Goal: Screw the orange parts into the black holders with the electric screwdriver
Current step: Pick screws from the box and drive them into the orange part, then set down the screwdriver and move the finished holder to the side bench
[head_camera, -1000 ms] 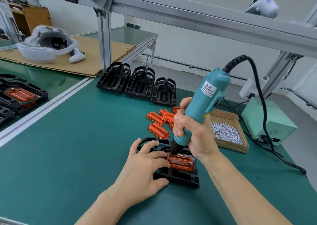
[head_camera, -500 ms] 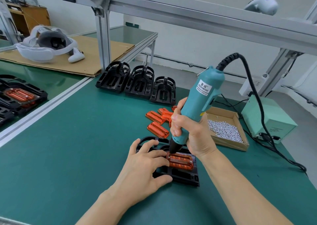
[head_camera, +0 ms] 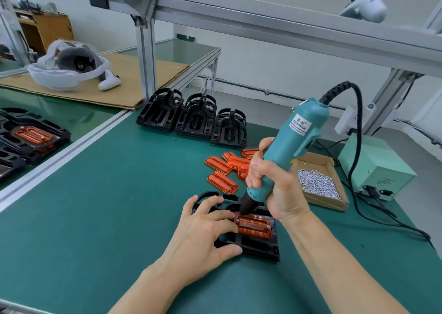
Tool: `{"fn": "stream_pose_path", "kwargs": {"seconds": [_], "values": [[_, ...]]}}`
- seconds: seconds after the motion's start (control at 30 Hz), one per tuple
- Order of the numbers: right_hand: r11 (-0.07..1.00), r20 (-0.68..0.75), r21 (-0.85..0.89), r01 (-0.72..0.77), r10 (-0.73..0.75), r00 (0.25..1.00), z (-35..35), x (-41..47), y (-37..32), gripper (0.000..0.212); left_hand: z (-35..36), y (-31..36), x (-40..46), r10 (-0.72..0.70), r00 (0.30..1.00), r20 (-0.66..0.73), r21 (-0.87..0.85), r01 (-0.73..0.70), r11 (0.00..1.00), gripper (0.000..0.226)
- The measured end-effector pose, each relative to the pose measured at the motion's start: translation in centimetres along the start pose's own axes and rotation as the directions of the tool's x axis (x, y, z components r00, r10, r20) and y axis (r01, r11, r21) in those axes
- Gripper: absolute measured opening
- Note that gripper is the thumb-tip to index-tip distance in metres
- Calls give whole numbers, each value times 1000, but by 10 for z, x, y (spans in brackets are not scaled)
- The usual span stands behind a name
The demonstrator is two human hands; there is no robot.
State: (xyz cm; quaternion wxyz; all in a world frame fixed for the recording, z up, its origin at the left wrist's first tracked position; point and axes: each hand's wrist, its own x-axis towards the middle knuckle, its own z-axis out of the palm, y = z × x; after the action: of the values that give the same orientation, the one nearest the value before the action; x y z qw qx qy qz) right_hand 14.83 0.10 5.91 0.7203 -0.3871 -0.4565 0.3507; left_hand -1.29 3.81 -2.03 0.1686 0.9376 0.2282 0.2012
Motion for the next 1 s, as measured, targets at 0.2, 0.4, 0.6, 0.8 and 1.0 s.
{"fn": "stream_pose_path", "kwargs": {"seconds": [0.2, 0.4, 0.6, 0.8, 1.0], "values": [[999, -241, 23, 31, -24, 970, -15, -1, -13, 24, 1, -2, -1, 9, 1000, -11, -2, -9, 1000, 40], [994, -440, -53, 98, -112, 891, -45, -7, -36, 22, 2, -3, -3, 24, 997, -71, -54, -28, 998, 40], [973, -655, -204, 109, -218, 723, -88, -23, -64, 24, 4, -4, -3, 25, 994, -102, -74, -33, 997, 37], [938, -780, -263, -225, -69, 622, -138, -50, -83, 31, 4, -2, -3, 32, 992, -121, -71, -41, 997, 34], [741, -816, -281, -610, 149, 558, -167, -87, -81, 36, 3, -2, -3, 35, 991, -131, -73, -45, 996, 33]]}}
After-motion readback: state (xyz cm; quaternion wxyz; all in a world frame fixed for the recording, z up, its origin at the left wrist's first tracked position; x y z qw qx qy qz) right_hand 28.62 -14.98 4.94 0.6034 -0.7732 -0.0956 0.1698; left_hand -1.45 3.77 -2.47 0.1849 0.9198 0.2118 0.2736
